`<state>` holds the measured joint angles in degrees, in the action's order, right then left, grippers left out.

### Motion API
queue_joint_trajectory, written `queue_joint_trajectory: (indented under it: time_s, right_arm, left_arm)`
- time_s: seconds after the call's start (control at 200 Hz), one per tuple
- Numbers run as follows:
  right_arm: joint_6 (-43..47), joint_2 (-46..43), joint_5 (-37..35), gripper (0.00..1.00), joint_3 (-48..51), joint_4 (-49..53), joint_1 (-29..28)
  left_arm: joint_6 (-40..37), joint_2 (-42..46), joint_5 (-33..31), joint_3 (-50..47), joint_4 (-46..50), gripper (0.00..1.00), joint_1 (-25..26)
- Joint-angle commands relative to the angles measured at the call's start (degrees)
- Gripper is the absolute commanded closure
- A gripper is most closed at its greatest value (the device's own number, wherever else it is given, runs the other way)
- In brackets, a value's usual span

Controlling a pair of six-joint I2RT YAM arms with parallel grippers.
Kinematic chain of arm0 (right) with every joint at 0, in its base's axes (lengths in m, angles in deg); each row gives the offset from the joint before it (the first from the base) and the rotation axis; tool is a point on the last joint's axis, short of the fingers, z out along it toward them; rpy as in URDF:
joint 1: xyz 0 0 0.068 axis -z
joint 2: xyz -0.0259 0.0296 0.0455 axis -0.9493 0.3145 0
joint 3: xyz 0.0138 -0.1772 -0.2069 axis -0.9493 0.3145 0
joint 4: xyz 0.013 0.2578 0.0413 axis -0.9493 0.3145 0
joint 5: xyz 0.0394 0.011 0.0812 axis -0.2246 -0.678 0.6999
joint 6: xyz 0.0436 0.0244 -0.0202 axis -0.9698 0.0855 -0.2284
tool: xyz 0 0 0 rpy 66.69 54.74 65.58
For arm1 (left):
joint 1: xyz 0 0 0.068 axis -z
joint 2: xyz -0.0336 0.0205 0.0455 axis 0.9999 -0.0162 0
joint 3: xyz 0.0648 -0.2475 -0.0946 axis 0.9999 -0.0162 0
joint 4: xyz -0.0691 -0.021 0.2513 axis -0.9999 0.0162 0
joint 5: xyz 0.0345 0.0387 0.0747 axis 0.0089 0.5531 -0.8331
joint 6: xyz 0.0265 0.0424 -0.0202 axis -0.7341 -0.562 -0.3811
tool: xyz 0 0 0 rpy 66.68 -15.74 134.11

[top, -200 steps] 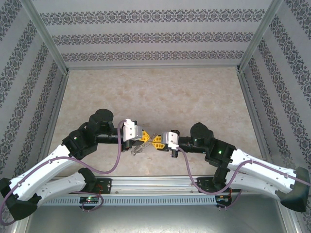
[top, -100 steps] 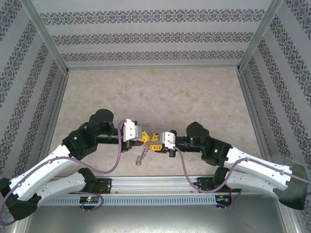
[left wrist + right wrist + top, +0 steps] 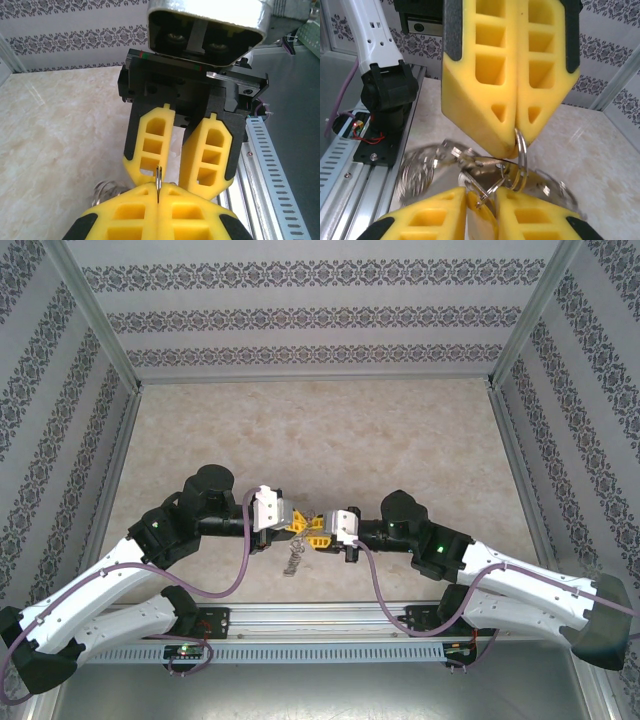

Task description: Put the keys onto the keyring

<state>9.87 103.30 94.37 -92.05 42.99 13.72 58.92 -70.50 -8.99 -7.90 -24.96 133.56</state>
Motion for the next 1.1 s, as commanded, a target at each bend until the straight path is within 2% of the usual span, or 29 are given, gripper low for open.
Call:
queue_joint_trajectory:
  time_s: [0.0, 0.24, 0.39, 0.555, 0.779, 0.934, 1.094]
  right_arm:
    - [-0.3, 0.2, 0.6, 0.82, 0.1, -1.2, 0.4]
    - [-0.2, -0.3, 0.5, 0.94, 0.1, -0.4, 0.6]
    - [-0.7, -0.9, -5.8, 1.0, -1.5, 3.5, 0.8]
    - [-1.1, -0.9, -13.2, 1.0, -4.8, 10.6, 1.3]
    - [-1.5, -0.1, -16.2, 1.0, -8.5, 14.6, 1.3]
    - [-0.7, 2.4, -17.8, 1.0, -12.2, 17.0, 1.3]
    - [0.1, 7.7, -22.7, 1.0, -17.3, 20.9, 1.3]
  left_arm:
    - [0.1, 1.0, 1.3, 1.3, -1.8, 1.0, -0.5]
    - [0.2, 1.1, 0.7, 1.2, -1.8, 1.0, -0.5]
    - [0.5, 1.3, -1.4, 0.7, -2.1, 1.0, -0.4]
    - [1.2, 1.9, -5.3, -0.4, -2.7, 1.0, -0.5]
    - [2.9, 3.0, -10.2, -2.6, -5.4, 1.0, -0.5]
    - [6.0, 3.7, -10.7, -6.2, -10.5, 1.0, -0.5]
    - [9.7, 5.2, -15.4, -11.0, -15.5, 0.69, -0.5]
